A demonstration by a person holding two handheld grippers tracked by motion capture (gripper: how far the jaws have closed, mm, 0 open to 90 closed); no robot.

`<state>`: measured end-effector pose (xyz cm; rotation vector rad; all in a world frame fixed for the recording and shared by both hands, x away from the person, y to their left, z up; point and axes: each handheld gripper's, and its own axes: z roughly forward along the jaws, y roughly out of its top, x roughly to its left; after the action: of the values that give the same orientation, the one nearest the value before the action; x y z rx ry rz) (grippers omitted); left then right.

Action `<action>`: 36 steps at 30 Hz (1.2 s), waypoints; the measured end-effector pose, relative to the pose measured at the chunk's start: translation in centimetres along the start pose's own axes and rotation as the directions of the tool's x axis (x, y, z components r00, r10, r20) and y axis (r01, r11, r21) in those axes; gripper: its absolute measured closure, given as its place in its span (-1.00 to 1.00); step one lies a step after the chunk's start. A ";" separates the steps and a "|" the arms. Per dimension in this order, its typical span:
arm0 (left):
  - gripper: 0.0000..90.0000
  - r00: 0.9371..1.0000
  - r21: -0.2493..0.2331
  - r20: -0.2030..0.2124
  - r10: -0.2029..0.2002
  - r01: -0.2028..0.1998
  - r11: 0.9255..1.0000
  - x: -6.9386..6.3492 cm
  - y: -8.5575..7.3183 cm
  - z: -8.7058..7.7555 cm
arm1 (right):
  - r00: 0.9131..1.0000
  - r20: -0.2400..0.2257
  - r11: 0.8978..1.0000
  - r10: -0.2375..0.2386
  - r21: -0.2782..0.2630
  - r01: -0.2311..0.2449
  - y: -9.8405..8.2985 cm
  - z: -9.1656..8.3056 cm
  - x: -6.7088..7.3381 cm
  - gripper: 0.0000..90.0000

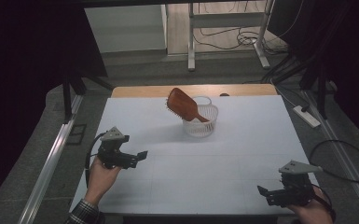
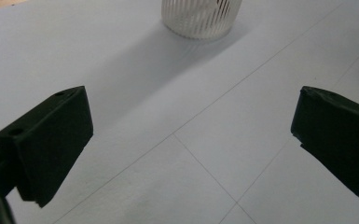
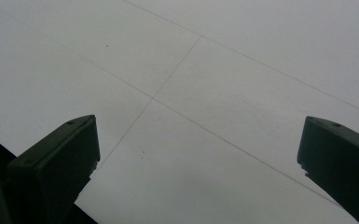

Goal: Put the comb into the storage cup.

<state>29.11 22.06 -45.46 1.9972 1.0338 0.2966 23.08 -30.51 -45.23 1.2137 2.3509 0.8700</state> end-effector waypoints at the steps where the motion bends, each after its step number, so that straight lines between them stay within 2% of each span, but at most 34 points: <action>1: -1.00 1.000 0.002 -0.001 -0.002 0.002 1.000 0.0 0.0 0.0 | 1.000 0.001 1.000 0.000 0.000 0.000 0.0 0.0 0.0 -1.00; 36: -1.00 0.999 -0.002 -0.012 -0.033 0.033 0.999 -0.6 -1.7 -1.7 | 1.000 0.000 1.000 -0.001 -0.003 0.001 0.0 0.0 0.0 -1.00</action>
<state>26.87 23.12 -45.60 1.9769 1.0724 0.2916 23.06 -30.47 -45.19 1.2117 2.3486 0.8728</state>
